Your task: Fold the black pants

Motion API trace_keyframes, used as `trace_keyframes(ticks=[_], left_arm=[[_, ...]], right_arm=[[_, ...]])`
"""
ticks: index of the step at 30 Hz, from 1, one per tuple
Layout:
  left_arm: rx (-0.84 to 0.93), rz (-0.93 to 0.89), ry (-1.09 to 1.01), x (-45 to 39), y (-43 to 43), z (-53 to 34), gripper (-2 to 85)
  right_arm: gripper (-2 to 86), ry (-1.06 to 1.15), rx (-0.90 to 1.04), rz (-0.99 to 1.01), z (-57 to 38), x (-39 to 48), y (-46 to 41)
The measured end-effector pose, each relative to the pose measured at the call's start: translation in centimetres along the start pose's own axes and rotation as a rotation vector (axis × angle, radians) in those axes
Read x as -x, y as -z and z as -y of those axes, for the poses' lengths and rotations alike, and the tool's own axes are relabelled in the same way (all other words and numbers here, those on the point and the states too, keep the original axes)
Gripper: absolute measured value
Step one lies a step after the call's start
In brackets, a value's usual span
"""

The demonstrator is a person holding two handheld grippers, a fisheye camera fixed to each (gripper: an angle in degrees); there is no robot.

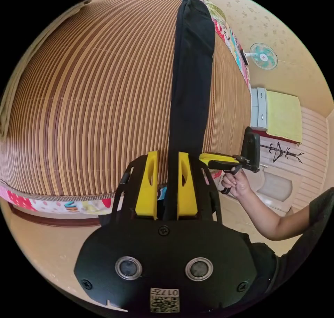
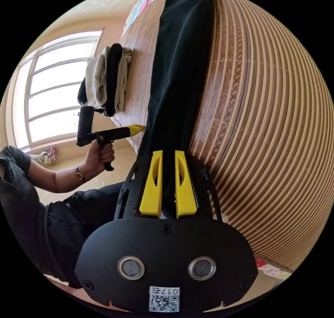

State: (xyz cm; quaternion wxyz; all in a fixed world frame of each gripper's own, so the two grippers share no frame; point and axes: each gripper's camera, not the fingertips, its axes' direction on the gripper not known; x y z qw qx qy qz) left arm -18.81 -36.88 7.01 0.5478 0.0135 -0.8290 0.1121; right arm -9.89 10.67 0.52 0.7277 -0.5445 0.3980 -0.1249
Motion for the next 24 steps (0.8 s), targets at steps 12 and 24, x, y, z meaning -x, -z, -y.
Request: trace_keyframes(ticks=[12,24], left_arm=[[0.137,-0.06,-0.149,-4.5,-1.2,-5.7,-0.8],[-0.136,-0.206,0.019,-3.1,0.1,0.0,11.3]], right_arm=[[2.6,-0.063,-0.175,0.242,-7.3,0.4,3.7],[10.5,-0.134,-0.263,0.146,-4.1,-6.4,11.2]])
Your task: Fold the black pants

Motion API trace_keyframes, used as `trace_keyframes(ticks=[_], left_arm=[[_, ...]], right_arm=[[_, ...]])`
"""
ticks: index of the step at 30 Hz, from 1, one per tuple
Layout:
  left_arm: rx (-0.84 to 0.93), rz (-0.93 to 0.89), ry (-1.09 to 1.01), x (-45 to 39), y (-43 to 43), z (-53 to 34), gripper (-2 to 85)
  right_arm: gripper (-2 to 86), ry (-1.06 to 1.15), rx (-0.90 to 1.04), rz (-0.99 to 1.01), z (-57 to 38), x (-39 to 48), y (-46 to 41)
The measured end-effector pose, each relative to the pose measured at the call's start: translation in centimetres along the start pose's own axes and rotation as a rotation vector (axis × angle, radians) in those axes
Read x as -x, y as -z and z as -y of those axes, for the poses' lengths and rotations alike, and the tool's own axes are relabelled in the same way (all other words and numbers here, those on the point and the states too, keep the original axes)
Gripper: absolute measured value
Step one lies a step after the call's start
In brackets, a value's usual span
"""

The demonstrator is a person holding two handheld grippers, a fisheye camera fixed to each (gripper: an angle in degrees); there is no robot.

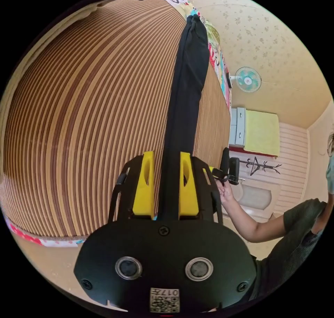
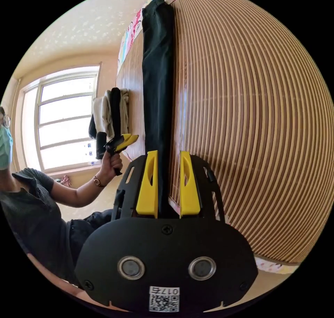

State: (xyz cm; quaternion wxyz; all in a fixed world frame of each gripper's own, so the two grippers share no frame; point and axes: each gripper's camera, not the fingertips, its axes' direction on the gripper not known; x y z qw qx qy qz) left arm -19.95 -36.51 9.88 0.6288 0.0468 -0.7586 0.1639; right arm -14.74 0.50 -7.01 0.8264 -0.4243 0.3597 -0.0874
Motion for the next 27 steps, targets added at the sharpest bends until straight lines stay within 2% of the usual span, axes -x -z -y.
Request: trace_keyframes(ticks=[3,6,10,12,14,17,19,24,27], left_arm=[[-0.062,-0.034,-0.089,-1.6,-1.0,7.5,14.1],[-0.069,-0.041,-0.18,-4.0,-2.4,14.6,16.1],[0.026,-0.005,-0.144,-5.5,-5.6,20.7,9.9],[0.069,0.016,-0.097,-5.6,-6.4,21.1,6.1],[0.021,-0.093,-0.119,-5.6,-5.2,19.2,3.3],[-0.066,-0.333,-0.223,-7.3,-1.4,14.6,2.8],[-0.067,-0.432,-0.318,-9.8,0.8,11.0,2.7],[-0.055,-0.547,-0.516,-17.3,7.1,-1.1,2.3],[-0.046,-0.558,-0.613,-22.3,11.3,-7.7,2.2]], right_arm=[[12.7,0.05,-0.086,0.109,7.0,-1.1,2.2],[13.8,0.086,-0.095,0.081,14.1,-0.7,2.5],[12.2,0.056,-0.034,0.164,19.9,-0.1,0.5],[7.4,0.016,0.021,0.177,20.8,0.1,-1.0],[4.6,0.048,-0.044,0.179,19.1,1.1,-0.2],[3.1,0.164,-0.168,0.388,14.2,4.0,3.1],[2.5,0.238,-0.192,0.483,10.2,6.8,5.0],[1.6,0.422,-0.21,0.535,-3.2,18.2,11.0],[1.3,0.518,-0.207,0.466,-9.4,25.4,14.1]])
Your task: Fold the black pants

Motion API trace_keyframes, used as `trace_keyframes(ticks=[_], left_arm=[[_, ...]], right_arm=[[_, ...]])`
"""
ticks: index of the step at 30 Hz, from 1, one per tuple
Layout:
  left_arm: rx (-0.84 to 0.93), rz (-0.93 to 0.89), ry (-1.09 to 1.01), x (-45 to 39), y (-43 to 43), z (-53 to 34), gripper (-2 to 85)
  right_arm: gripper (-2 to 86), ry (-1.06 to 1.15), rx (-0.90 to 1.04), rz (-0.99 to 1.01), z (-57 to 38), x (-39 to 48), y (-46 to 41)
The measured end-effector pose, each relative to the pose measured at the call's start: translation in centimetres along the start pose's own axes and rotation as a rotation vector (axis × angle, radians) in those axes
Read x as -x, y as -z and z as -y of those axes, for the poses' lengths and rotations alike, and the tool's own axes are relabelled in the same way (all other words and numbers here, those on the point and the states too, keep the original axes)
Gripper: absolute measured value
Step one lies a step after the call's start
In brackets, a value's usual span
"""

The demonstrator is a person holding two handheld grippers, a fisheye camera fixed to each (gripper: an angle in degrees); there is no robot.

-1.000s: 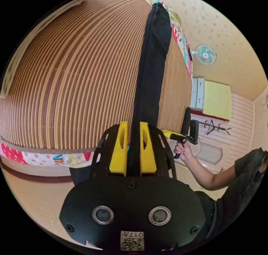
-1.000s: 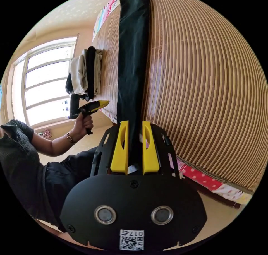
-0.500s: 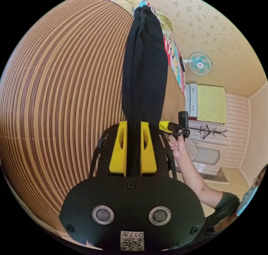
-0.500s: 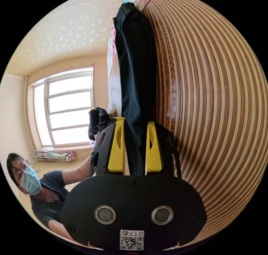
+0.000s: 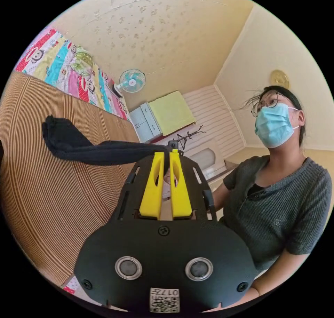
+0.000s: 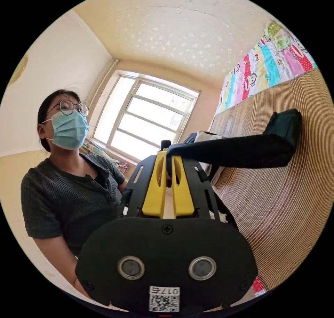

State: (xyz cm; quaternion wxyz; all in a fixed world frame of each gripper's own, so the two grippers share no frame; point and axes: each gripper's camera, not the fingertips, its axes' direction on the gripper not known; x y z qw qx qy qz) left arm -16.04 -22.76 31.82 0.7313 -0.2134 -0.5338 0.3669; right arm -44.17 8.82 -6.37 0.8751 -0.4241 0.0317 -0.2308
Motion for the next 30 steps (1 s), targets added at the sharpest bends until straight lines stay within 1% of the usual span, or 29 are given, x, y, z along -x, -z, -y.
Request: trace_keyframes(ticks=[2,3,5,7,9,10,12,15,18,21,22,24,26,28,30], left_arm=[[0.034,0.02,-0.11,-6.7,0.0,-0.5,2.1],[0.04,0.02,-0.136,-8.1,-0.1,-0.5,2.2],[0.053,-0.005,-0.184,-12.0,-0.2,0.0,2.3],[0.051,-0.025,-0.213,-14.0,-0.4,0.7,2.4],[0.059,0.004,-0.22,-14.7,-1.0,1.6,2.5],[0.062,0.058,-0.184,-14.3,-1.4,2.2,2.6],[0.078,0.142,-0.121,-12.7,-2.6,3.1,2.7],[0.077,0.214,-0.04,-8.3,-4.4,4.8,3.1],[0.069,0.317,-0.042,-4.1,-5.5,7.1,3.5],[0.111,0.444,-0.06,1.1,-6.8,9.1,4.1],[0.138,0.512,-0.061,3.6,-7.6,9.0,4.2],[0.194,0.554,-0.028,7.6,-8.7,7.8,4.4],[0.28,0.556,0.045,12.6,-9.8,4.0,4.7],[0.353,0.56,0.148,16.2,-10.2,0.0,5.6],[0.421,0.59,0.255,19.4,-10.4,-4.5,7.4]], right_arm=[[1.2,0.069,0.02,-0.04,-0.3,5.4,-0.2],[1.2,0.113,0.022,-0.051,-0.4,8.3,-0.2],[1.2,0.128,0.0,-0.05,-0.2,11.5,-0.1],[1.2,0.153,-0.024,-0.04,0.1,14.1,0.0],[1.3,0.158,-0.036,-0.132,0.7,16.0,0.1],[1.4,0.135,-0.039,-0.164,1.0,15.9,0.2],[1.5,0.025,-0.008,-0.312,2.7,14.5,0.0],[1.8,-0.055,0.023,-0.425,5.3,11.5,-0.5],[2.1,-0.04,0.03,-0.492,8.1,8.6,-1.3],[2.4,-0.029,0.043,-0.612,9.5,5.0,-2.5],[2.5,-0.036,0.048,-0.63,9.4,4.2,-2.8],[2.7,-0.102,0.103,-0.711,7.7,1.2,-4.5],[2.9,-0.137,0.148,-0.763,4.5,-0.8,-6.0],[3.1,-0.224,0.178,-0.763,0.1,-3.2,-7.0],[3.6,-0.45,0.178,-0.75,-7.2,-7.1,-7.5]])
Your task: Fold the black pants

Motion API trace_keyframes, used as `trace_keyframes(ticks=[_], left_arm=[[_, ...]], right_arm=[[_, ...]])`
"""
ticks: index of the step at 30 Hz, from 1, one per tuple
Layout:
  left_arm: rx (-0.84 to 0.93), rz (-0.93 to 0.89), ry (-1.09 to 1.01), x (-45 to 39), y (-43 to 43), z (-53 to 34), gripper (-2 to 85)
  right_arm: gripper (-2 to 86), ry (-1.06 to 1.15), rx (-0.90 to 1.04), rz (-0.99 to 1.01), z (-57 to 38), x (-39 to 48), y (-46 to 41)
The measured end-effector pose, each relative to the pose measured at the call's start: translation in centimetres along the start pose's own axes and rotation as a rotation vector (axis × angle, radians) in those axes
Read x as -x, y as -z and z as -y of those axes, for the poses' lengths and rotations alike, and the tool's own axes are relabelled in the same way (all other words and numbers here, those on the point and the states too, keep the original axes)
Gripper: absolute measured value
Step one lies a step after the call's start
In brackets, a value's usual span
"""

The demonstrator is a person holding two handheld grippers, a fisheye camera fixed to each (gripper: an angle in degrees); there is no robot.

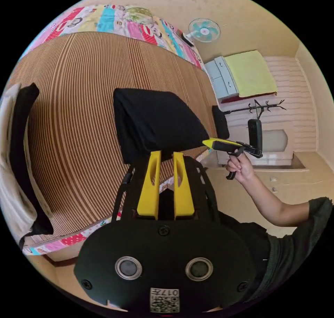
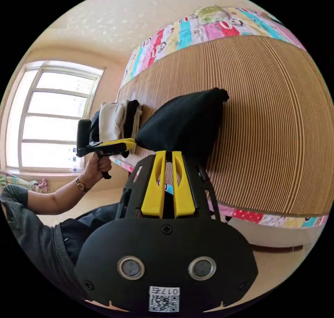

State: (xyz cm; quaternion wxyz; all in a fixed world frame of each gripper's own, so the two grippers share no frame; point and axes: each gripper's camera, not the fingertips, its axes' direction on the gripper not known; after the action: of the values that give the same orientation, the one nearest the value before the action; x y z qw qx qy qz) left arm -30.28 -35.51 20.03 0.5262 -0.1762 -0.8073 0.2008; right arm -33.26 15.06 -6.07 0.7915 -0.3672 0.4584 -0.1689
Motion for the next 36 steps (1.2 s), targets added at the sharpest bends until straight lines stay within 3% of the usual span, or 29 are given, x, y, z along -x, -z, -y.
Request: trace_keyframes(ticks=[2,5,13,16,18,21,25,29,33,36], left_arm=[[0.12,0.011,0.102,3.9,-3.8,-3.4,10.3],[0.126,-0.034,0.209,8.3,-5.0,-4.8,12.7],[-0.024,-0.131,0.221,17.5,-5.1,7.6,19.2],[0.053,-0.119,0.216,20.8,-7.7,12.1,18.1],[0.082,-0.128,0.179,22.0,-8.7,13.5,16.1],[0.067,-0.133,0.173,23.4,-8.5,13.7,14.6],[0.262,-0.279,0.228,26.2,-9.7,12.5,11.5],[0.423,-0.395,0.18,26.1,-10.1,8.7,9.3],[0.417,-0.476,0.221,23.9,-9.6,6.5,8.7],[0.395,-0.451,0.234,19.9,-10.6,7.4,8.6]], right_arm=[[4.2,-0.142,0.106,0.017,-3.5,-3.2,-3.4],[6.6,-0.25,0.186,0.083,-6.9,-6.4,-5.9],[18.2,-0.206,-0.137,0.244,2.5,-9.7,-0.8],[19.5,-0.224,-0.082,0.295,6.9,-11.1,-2.4],[18.8,-0.25,0.061,0.242,8.4,-11.4,-5.2],[16.9,-0.286,-0.027,0.2,6.9,-10.6,-5.3],[14.3,-0.43,0.02,0.377,2.6,-11.4,-5.8],[13.1,-0.496,0.115,0.517,-4.1,-10.9,-4.9],[12.1,-0.538,0.11,0.635,-8.8,-10.7,-0.7],[11.6,-0.508,0.084,0.609,-9.4,-11.9,4.4]])
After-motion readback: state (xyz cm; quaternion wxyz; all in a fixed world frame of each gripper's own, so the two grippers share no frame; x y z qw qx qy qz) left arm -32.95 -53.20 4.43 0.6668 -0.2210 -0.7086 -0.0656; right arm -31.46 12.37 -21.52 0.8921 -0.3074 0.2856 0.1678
